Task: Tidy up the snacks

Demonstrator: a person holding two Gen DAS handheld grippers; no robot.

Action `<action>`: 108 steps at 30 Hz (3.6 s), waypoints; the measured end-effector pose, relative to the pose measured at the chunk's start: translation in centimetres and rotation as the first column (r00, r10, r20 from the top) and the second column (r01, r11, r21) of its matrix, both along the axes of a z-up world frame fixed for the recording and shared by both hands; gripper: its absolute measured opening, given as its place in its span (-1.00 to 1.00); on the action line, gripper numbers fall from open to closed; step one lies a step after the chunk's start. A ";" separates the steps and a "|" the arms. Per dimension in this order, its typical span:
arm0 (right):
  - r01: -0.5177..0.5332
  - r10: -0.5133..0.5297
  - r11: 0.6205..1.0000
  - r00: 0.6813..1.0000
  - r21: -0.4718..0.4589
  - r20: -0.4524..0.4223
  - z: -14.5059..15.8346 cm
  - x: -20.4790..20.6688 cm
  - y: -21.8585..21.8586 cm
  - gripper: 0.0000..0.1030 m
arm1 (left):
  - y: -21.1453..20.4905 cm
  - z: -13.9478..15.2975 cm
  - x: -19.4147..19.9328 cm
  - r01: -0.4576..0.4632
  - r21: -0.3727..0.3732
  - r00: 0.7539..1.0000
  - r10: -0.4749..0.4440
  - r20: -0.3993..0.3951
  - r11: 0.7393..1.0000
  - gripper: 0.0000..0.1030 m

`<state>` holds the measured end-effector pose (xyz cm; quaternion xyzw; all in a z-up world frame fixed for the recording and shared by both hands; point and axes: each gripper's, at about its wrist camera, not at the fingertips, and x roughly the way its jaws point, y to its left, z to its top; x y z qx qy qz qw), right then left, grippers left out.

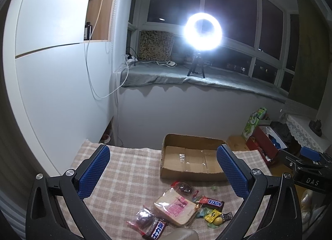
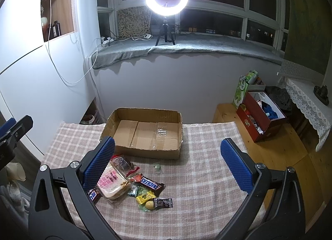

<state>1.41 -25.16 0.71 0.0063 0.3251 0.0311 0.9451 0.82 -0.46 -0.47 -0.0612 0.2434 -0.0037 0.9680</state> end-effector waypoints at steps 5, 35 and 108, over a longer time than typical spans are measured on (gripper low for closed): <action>0.000 0.000 1.000 1.000 -0.002 0.000 0.0 0.0 0.0 1.00 | 0.1 -0.1 -0.1 -0.001 -0.003 1.000 0.001 -0.001 1.000 0.98; -0.008 0.011 0.998 0.999 0.061 -0.046 -2.9 0.5 -2.4 1.00 | 2.0 -1.9 1.3 -0.012 0.000 0.998 0.012 -0.067 1.000 0.98; -0.075 0.491 0.793 0.665 0.604 -0.562 -23.5 9.1 8.1 -0.29 | 3.4 -20.8 9.8 0.157 -0.467 0.696 -0.433 -0.573 0.870 -0.16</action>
